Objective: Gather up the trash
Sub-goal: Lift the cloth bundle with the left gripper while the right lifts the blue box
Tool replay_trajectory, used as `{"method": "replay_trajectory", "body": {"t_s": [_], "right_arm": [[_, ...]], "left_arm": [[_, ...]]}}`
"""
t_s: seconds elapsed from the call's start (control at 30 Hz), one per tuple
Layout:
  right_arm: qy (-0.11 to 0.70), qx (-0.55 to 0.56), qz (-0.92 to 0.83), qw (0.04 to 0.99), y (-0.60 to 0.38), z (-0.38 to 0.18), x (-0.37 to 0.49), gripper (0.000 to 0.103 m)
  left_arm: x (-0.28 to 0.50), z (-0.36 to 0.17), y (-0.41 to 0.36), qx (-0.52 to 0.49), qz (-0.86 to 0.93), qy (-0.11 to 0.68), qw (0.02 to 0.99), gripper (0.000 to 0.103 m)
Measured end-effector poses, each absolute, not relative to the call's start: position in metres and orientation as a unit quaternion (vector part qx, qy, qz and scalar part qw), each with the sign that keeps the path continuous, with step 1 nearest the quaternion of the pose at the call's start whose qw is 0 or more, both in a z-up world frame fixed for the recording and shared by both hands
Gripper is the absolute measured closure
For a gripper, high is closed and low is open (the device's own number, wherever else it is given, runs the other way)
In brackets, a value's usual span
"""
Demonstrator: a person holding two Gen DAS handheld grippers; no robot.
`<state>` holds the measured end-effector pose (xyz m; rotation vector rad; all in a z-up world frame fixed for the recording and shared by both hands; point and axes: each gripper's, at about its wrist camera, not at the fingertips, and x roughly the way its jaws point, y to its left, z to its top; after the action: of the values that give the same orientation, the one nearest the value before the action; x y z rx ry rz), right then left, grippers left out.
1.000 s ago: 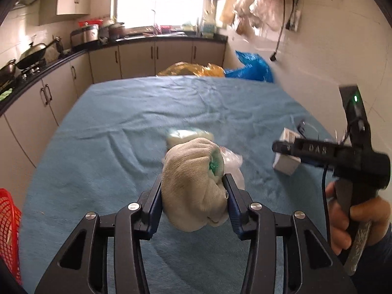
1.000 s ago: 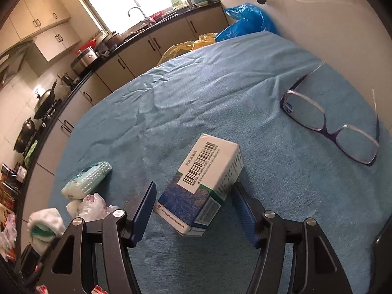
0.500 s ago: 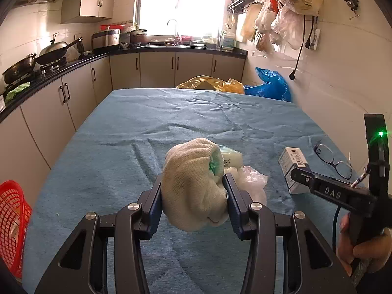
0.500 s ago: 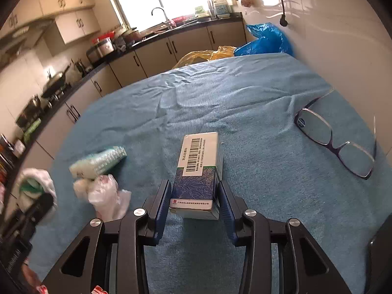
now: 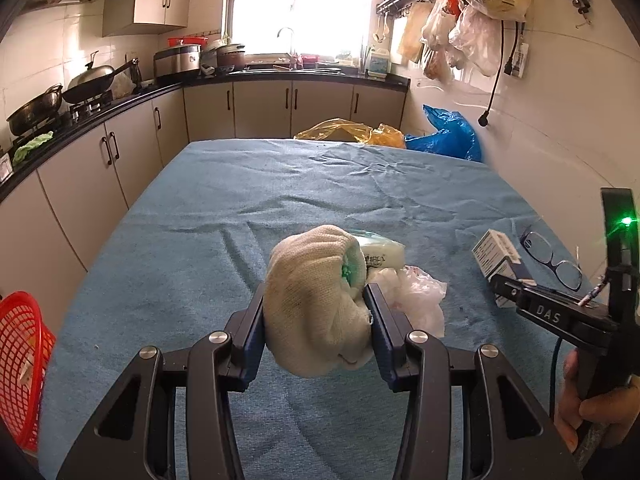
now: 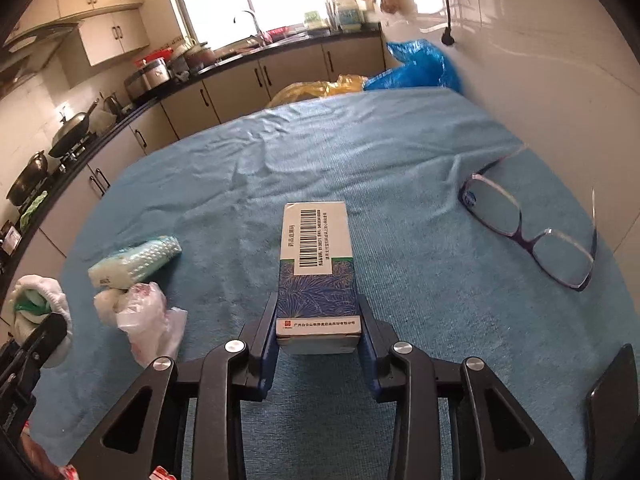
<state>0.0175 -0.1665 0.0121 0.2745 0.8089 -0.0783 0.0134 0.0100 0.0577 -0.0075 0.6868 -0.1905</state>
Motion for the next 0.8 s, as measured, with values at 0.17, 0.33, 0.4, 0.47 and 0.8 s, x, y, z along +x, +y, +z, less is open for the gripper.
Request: {"method": "replay_trajectory", "body": {"t_s": [0.17, 0.33, 0.4, 0.47, 0.8], "right_arm": [[0.357, 0.123, -0.011, 0.926, -0.155, 0.026, 0.006, 0.066], [0.323, 0.102, 0.017, 0.941, -0.138, 0.039, -0.005, 0.066], [0.313, 0.093, 0.028, 0.945, -0.130, 0.043, -0.009, 0.066], [0.303, 0.082, 0.041, 0.948, -0.123, 0.045, -0.012, 0.066], [0.267, 0.039, 0.078, 0.960, -0.097, 0.053, -0.027, 0.066]], "left_arm": [[0.013, 0.058, 0.012, -0.006, -0.086, 0.335, 0.938, 0.058], [0.014, 0.058, 0.016, -0.008, -0.072, 0.331, 0.941, 0.058], [0.014, 0.059, 0.018, -0.007, -0.063, 0.327, 0.943, 0.058], [0.014, 0.060, 0.020, -0.008, -0.057, 0.325, 0.944, 0.058], [0.014, 0.060, 0.019, 0.001, -0.040, 0.319, 0.947, 0.058]]}}
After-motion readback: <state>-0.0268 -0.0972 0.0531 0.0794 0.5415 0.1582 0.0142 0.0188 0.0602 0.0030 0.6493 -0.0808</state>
